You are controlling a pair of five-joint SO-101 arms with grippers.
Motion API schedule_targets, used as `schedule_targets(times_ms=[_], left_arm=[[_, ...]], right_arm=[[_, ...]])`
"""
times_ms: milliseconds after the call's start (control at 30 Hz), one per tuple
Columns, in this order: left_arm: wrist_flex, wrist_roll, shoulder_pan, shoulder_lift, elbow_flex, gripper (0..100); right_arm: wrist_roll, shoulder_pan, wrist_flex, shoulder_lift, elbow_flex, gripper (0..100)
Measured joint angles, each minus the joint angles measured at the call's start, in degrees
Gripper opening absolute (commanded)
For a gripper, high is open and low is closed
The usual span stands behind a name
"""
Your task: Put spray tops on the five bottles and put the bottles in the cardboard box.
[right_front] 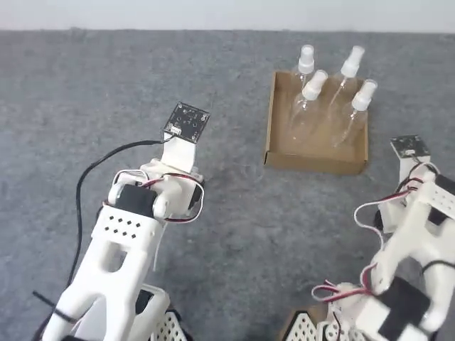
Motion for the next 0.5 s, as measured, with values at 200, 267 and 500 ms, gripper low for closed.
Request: schedule_targets(times_ms=[200, 267, 500], left_arm=[[-0.70, 0.00, 0.00, 0.00, 0.00, 2], [-0.70, 0.00, 0.00, 0.00, 0.26, 2], [-2.73, 0.00, -2.02, -0.35, 2.55, 2]], right_arm=[[0.09, -4.13, 8.79, -16.44, -1.14, 0.6], [0.09, -5.71, 11.25, -21.63, -1.14, 0.6], [0.09, -14.86, 20.40, -34.73, 5.01, 0.6]])
